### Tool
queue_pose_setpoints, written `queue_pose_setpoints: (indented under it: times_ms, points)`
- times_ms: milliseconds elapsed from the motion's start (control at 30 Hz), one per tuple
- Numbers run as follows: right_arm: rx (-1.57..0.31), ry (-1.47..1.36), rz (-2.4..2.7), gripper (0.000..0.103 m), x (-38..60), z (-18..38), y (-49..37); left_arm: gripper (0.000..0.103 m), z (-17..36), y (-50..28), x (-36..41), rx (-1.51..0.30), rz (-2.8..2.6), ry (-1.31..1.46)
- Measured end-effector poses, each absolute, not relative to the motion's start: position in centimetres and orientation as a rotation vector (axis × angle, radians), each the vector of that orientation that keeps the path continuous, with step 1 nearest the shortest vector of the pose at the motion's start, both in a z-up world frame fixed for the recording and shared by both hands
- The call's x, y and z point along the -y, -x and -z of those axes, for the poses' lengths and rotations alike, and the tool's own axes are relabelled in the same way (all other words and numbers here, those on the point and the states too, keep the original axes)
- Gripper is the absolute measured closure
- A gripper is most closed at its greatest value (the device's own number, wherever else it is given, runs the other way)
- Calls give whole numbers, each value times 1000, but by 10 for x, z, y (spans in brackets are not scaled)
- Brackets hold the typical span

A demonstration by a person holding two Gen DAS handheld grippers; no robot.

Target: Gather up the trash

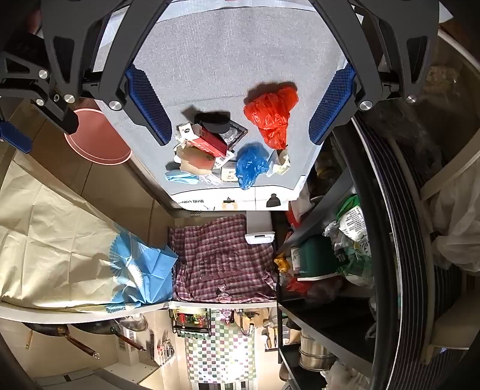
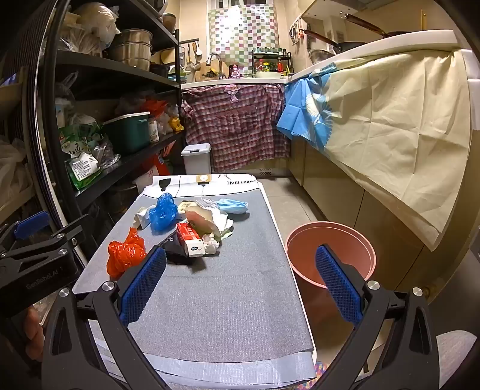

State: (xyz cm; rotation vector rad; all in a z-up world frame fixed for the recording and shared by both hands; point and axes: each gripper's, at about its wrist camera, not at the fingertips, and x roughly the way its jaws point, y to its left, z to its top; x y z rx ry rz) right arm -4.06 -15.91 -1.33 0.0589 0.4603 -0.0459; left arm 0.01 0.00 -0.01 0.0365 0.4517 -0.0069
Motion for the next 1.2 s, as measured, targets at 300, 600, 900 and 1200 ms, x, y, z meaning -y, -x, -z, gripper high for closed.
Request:
queue_pose_setpoints:
  times_ms: [300, 600, 900, 1200]
  points:
    - [-456, -59, 47, 5, 159, 14, 41, 13, -1, 1, -2, -451, 8, -35]
    - [-459, -59, 45, 5, 159, 14, 41, 13, -1, 0, -2, -451, 7, -34]
    - [-460, -58, 45, 5, 159, 15, 41, 13, -2, 0, 1, -452, 8, -34]
    - [-460, -58, 45, 5, 160, 15, 41, 13, 0, 0, 0, -450, 6, -36]
